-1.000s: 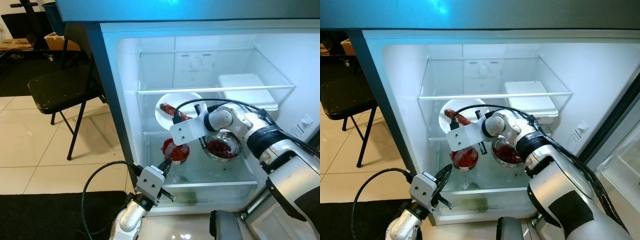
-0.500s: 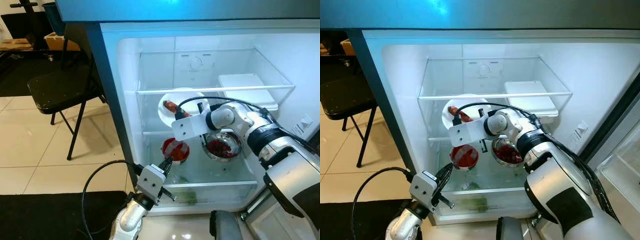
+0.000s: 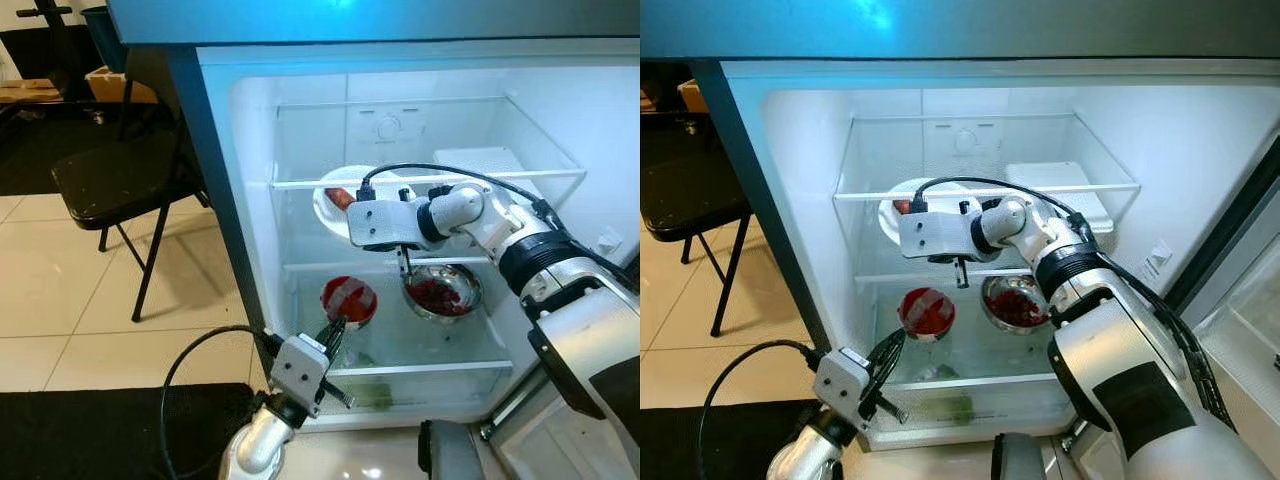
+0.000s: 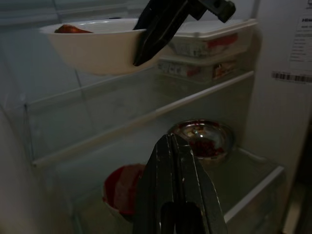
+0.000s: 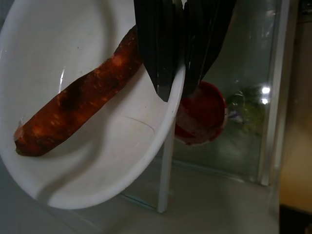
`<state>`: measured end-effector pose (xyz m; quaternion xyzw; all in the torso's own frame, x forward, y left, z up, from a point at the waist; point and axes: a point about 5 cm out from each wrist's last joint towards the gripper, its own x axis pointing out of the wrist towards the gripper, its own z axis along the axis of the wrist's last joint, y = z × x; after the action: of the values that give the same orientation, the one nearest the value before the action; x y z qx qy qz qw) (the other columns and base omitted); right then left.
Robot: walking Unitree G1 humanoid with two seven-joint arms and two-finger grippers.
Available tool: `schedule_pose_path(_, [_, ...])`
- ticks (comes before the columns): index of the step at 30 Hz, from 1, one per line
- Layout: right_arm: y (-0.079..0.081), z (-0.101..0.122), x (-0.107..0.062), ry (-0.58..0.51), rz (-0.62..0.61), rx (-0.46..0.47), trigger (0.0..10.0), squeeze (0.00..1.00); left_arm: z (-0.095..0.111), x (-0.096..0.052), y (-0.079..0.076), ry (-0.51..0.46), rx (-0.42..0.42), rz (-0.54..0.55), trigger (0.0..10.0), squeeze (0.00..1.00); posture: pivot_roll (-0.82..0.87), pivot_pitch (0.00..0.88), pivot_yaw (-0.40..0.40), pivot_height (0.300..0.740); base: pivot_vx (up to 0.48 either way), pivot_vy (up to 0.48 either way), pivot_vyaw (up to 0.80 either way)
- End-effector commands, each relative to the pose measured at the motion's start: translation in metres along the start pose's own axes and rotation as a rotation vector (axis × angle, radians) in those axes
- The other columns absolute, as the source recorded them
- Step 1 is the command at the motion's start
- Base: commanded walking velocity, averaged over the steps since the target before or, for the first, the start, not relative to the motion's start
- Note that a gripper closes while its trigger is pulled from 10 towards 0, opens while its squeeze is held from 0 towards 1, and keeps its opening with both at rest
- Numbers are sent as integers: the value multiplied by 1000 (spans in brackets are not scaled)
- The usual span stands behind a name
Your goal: Restocking fridge
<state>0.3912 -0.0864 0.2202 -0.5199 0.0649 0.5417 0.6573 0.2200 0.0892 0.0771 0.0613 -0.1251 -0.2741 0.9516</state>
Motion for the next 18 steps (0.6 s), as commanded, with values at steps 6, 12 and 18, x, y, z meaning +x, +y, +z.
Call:
schedule_pose_path(6, [-7,4,-3,-6,-15,39,10000,0,8,-1,6,-6,9,15,10000,0,12,0,-61,516,0,0,0])
schedule_pose_path(12, [-5,3,3,27,-37,41,10000,0,14,-4,5,-13,6,25,10000,0,23,0,-66,516,0,0,0])
schedule_pose_path(18, [-3,1,6,36,-51,54,10000,0,22,-8,1,-16,0,28,10000,0,31,0,-67,516,0,0,0])
